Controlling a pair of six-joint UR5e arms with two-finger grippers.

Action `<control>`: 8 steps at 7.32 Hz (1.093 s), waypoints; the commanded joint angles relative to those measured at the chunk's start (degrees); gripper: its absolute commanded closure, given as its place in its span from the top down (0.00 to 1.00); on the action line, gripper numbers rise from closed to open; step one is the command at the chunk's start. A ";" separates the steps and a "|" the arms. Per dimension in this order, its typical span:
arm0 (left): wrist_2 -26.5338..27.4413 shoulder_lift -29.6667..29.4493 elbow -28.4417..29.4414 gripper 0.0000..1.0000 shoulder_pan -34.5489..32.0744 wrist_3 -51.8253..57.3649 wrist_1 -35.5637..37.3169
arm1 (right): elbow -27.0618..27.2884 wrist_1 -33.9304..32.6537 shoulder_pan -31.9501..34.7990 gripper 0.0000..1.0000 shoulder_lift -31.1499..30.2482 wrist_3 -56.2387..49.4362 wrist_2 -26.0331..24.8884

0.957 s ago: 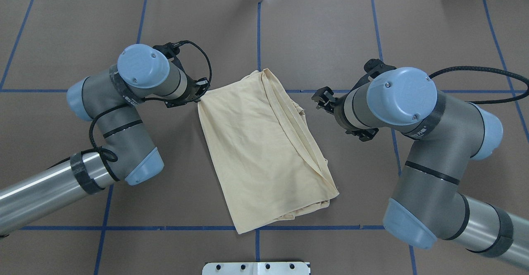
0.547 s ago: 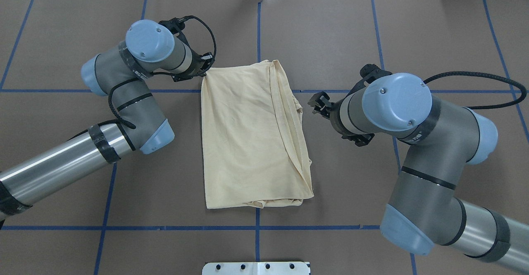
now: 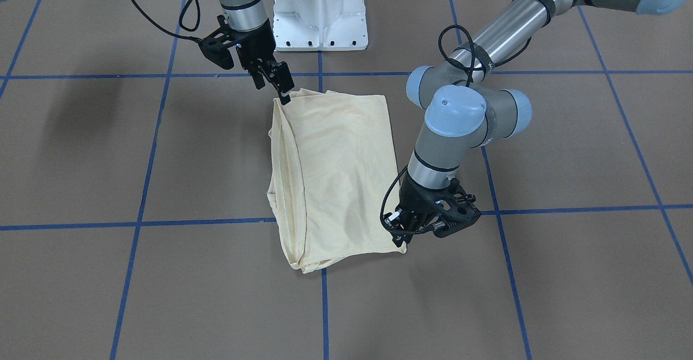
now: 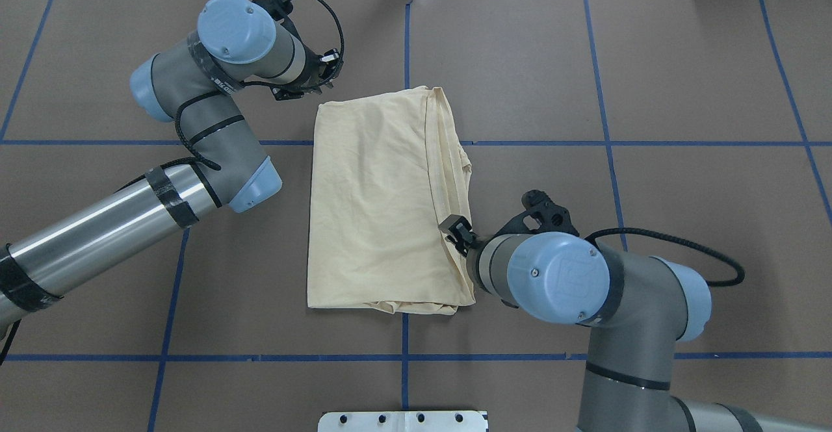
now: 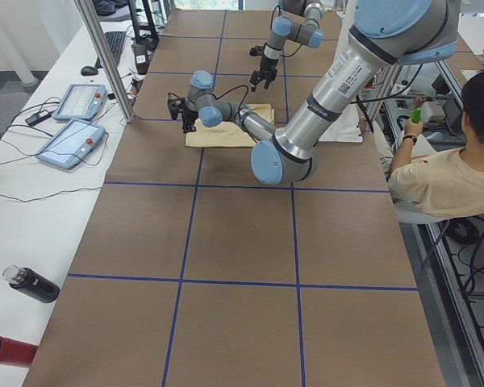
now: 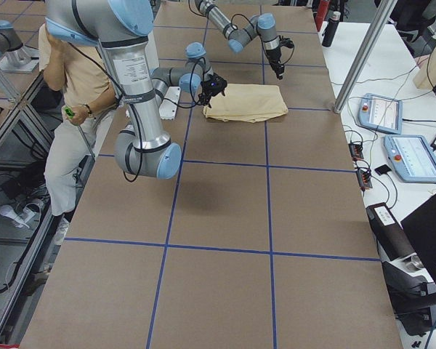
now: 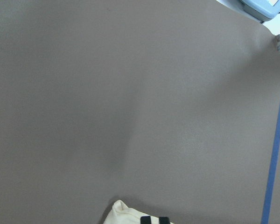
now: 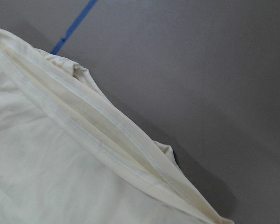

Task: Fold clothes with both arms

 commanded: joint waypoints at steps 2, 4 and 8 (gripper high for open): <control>-1.51 5.74 -10.30 0.42 -0.14 -0.31 3.70 | -4.13 0.24 -7.20 1.00 0.47 20.95 -9.87; -1.42 5.91 -10.48 0.43 -0.14 -0.31 3.71 | -7.82 0.24 -7.13 0.98 3.27 22.90 -10.16; -1.42 6.18 -10.66 0.43 -0.06 -0.40 3.71 | -10.12 3.40 -6.77 0.96 3.91 25.91 -10.43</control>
